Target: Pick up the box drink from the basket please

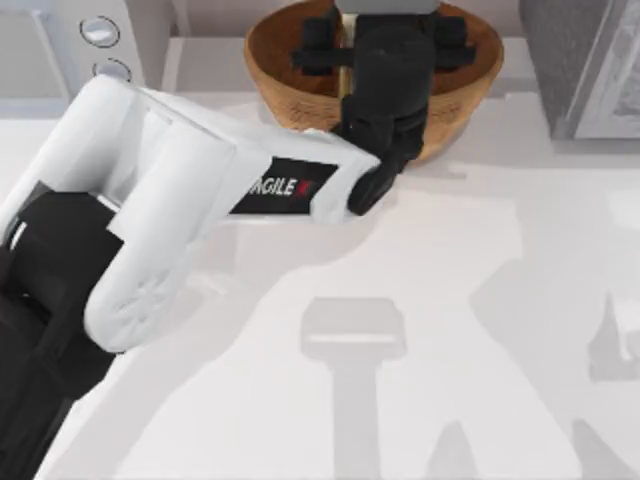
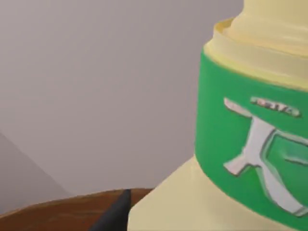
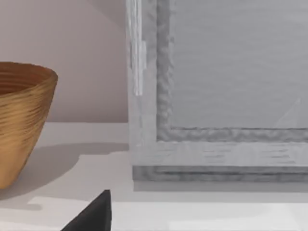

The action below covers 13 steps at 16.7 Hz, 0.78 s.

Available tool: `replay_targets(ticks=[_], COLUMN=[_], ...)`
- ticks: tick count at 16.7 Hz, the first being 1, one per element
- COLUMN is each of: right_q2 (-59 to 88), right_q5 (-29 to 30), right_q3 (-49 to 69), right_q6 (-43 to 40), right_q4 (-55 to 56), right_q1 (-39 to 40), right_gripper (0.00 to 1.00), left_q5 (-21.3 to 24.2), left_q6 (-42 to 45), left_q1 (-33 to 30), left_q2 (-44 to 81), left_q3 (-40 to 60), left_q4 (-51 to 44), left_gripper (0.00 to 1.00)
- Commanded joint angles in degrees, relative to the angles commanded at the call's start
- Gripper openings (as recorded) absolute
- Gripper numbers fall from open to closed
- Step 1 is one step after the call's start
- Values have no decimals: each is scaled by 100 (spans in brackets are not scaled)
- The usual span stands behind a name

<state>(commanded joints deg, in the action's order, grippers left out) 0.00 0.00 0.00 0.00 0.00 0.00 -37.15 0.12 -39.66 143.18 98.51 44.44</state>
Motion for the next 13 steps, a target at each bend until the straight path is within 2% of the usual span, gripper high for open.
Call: replay_targets(ticks=[9, 13], right_q2=[0, 0], right_q5=[0, 0], right_q3=[0, 0], right_q6=[0, 0], right_q4=[0, 0], right_q1=[0, 0], right_gripper=[100, 100], left_q5=[0, 0], left_q6=[0, 0], left_q1=[0, 0], left_q2=[0, 0], left_q3=[0, 0], left_q4=[0, 0], left_gripper=[2, 0])
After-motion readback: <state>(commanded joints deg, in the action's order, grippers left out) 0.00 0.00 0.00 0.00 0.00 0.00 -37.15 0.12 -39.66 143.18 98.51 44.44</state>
